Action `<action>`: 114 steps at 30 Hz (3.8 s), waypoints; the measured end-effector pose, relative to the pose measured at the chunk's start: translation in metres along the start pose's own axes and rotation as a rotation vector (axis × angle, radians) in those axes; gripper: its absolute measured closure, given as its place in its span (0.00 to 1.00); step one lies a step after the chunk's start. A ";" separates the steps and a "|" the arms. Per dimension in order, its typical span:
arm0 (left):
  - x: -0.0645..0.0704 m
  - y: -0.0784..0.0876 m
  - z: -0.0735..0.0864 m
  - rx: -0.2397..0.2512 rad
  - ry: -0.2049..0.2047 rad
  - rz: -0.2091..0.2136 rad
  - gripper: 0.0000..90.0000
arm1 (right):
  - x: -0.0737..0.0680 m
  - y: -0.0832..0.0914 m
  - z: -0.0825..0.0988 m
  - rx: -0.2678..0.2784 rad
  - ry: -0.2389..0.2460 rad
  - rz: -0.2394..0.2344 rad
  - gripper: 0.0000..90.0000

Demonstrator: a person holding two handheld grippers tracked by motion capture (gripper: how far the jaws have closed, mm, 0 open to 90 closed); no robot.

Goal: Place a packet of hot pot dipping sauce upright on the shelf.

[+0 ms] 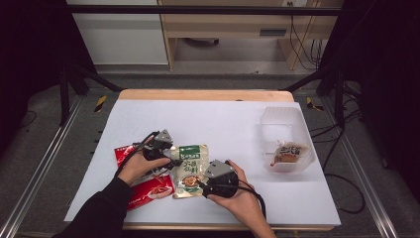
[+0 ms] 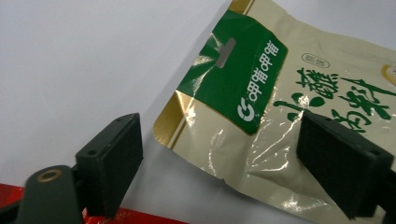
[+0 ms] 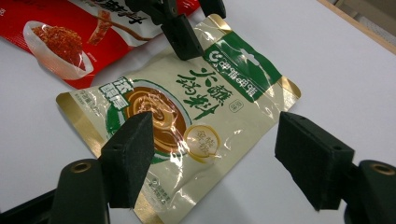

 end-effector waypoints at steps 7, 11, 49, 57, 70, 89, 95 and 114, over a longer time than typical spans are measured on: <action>0.007 0.006 -0.003 0.011 -0.002 0.022 0.20 | 0.004 0.002 0.001 -0.002 -0.006 0.008 0.32; 0.013 0.014 -0.008 0.041 0.004 0.037 0.24 | 0.005 0.002 0.003 -0.007 -0.005 0.009 0.32; 0.016 0.019 -0.014 0.069 -0.047 -0.088 1.00 | 0.010 0.004 0.006 -0.023 0.001 0.013 0.29; 0.024 0.038 -0.036 0.124 -0.112 -0.068 1.00 | 0.016 0.010 0.000 -0.030 0.009 0.028 0.28; 0.046 0.065 -0.078 0.166 -0.228 -0.027 1.00 | 0.037 0.034 -0.025 -0.090 0.018 0.010 0.15; 0.076 0.081 -0.107 0.163 -0.338 0.034 1.00 | 0.059 0.070 -0.072 -0.174 0.204 -0.031 0.39; 0.082 0.083 -0.111 0.163 -0.361 0.045 1.00 | 0.062 0.068 -0.086 -0.165 0.227 -0.060 0.39; 0.091 0.091 -0.115 0.174 -0.380 0.068 1.00 | 0.053 0.037 -0.079 -0.283 0.190 -0.244 0.81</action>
Point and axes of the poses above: each handheld gripper's, and its own axes: y roughly backward along the jaws, z roughly out of its underside, x roughly to its right, the point moved 8 cm from there along -y, roughly forward along the jaws, and after that the axes turned 9 degrees about x, right-handed, at the moved point
